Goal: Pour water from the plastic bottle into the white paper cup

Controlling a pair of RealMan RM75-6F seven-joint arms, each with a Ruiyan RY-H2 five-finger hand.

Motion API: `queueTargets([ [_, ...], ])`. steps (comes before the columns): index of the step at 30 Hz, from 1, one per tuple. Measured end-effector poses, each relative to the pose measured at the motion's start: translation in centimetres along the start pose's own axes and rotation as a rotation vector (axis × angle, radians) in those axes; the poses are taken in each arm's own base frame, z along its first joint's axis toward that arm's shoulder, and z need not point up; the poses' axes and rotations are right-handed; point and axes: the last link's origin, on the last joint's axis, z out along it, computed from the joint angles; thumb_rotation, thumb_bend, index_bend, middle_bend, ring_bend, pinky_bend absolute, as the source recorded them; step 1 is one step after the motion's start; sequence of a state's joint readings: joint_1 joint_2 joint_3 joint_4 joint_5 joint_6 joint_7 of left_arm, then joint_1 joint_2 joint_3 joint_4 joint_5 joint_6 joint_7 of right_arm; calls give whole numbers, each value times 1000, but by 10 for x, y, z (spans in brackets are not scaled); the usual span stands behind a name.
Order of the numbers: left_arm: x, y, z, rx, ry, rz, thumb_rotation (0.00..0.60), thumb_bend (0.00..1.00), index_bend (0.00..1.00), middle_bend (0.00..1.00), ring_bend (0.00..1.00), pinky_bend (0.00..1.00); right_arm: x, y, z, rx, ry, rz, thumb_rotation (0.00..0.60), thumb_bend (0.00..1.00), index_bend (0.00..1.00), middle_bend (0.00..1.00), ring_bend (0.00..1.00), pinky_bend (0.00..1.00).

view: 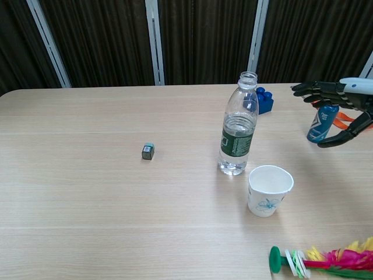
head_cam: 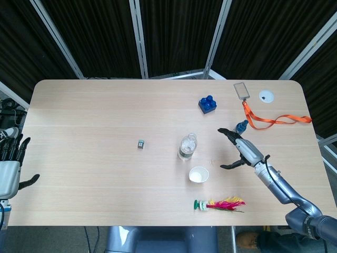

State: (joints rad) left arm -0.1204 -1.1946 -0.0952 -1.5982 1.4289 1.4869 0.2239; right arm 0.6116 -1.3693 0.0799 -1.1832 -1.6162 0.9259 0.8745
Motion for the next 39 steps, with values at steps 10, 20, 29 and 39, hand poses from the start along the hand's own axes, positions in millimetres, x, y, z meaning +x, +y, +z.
queueTargets([
  [10,-4,3,5,-10,-22,2,600,0,0,0,0,0,-19,-19,38,14,-68,13,600,0,0,0,0,0],
  [20,-6,2,8,2,-33,4,600,0,0,0,0,0,-41,-43,84,16,-130,43,600,0,0,2,0,0],
  [29,-10,2,9,9,-45,16,600,0,0,0,0,0,-58,-41,104,-35,-144,111,600,0,0,28,0,0],
  [39,-14,3,11,18,-60,21,600,0,0,0,0,0,-74,-49,118,-26,-163,236,600,0,16,57,1,0],
])
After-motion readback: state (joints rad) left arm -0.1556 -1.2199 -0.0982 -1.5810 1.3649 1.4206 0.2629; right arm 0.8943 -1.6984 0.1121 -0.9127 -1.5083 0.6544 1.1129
